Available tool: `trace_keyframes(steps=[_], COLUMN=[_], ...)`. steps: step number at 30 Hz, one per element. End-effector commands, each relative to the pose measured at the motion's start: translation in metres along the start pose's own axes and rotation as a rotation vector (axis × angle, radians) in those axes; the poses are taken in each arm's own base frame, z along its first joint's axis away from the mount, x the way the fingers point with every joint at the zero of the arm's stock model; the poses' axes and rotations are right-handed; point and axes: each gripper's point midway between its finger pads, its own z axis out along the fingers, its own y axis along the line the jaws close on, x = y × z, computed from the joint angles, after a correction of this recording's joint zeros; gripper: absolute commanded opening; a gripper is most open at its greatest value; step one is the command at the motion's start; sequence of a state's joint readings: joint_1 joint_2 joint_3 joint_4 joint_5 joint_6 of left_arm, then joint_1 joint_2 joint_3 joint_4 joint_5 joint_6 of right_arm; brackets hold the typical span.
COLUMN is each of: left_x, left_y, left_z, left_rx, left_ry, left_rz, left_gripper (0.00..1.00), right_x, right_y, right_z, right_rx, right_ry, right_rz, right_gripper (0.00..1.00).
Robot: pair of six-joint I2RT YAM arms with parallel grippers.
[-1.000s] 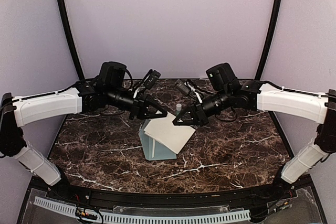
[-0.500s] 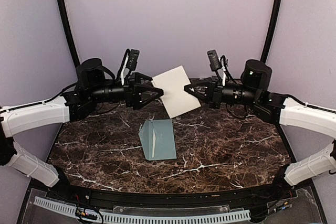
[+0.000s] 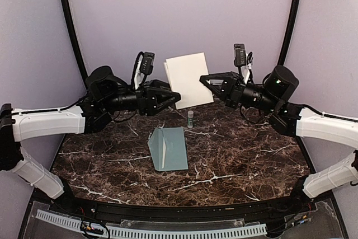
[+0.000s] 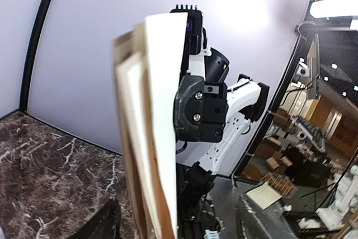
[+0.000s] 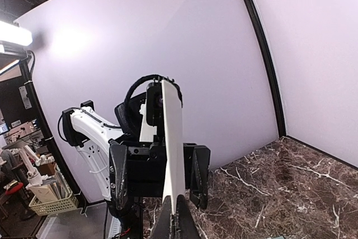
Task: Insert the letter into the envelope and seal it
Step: Fold the letter.
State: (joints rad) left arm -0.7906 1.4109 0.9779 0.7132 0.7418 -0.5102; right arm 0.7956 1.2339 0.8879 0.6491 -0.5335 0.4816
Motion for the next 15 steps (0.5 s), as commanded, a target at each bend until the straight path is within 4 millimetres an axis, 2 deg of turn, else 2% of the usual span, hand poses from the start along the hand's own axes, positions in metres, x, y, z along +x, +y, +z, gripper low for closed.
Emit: trace_keyframes(steps=[1, 2, 4, 8, 9, 15], left_x=[-0.0187, -0.0196, -0.0198, -0.0218, -0.0228, -0.0243], left_y=[-0.0208, -0.0211, -0.0220, -0.0229, -0.0230, -0.0222], left_z=[0.0008, 0.0011, 0.0018, 0.0017, 0.0018, 0.0021], left_rx=[0.096, 0.102, 0.112, 0.120, 0.120, 0.122], left_ry=[-0.057, -0.062, -0.066, -0.077, -0.081, -0.093], left_rz=[0.023, 0.026, 0.021, 0.022, 0.023, 0.016], left_gripper=[0.61, 0.54, 0.46, 0.39, 0.33, 0.17], right_x=[-0.0061, -0.0057, -0.0054, -0.0059, -0.0051, -0.0027], right_y=[0.0052, 0.0048, 0.0052, 0.0071, 0.0071, 0.0074], right_z=[-0.0020, -0.0023, -0.0033, -0.0032, -0.0027, -0.0022], right_rx=[-0.020, -0.018, -0.017, -0.026, -0.027, -0.033], right_ry=[-0.040, -0.039, -0.040, -0.041, -0.040, -0.031], right_rz=[-0.003, -0.003, -0.002, -0.003, -0.003, -0.001], right_gripper=[0.00, 0.00, 0.00, 0.00, 0.00, 0.00])
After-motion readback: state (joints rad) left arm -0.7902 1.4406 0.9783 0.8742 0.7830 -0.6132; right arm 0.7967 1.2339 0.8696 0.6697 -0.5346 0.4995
